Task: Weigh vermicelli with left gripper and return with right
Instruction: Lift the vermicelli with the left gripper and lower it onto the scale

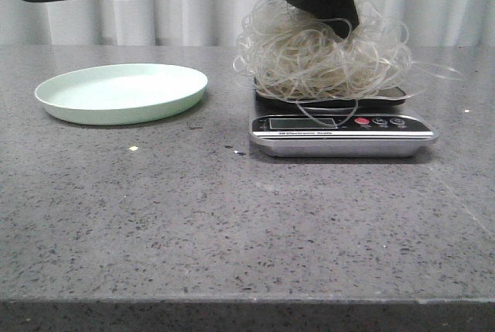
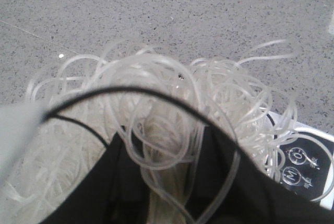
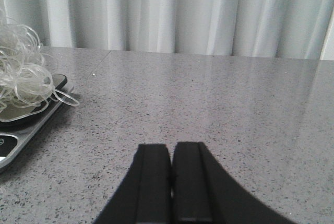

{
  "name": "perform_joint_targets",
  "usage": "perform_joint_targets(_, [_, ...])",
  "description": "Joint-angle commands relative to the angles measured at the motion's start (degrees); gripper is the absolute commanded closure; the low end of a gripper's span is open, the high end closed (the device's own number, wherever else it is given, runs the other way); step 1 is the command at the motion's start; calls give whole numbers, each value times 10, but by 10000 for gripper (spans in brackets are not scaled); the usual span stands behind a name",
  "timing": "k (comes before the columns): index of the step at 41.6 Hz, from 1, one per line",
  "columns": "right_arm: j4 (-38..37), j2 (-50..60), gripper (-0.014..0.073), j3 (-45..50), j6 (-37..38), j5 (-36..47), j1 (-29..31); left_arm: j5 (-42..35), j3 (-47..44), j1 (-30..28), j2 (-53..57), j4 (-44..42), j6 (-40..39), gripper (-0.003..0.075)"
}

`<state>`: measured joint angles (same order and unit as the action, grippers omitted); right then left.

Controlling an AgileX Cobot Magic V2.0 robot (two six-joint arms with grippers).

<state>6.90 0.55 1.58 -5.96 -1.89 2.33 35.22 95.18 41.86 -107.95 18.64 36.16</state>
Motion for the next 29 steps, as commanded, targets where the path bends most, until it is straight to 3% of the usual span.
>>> perform_joint_targets(1, [-4,10,442,-5,2,46,3,-29,19,3,26,8,-2,558])
perform_joint_targets(7, [-4,10,442,-5,2,46,3,-19,20,3,33,9,-2,494])
perform_joint_targets(22, [-4,10,442,-5,2,46,3,8,21,3,53,9,-2,158])
perform_joint_targets(29, [-4,10,442,-5,2,46,3,17,21,3,83,8,-2,134])
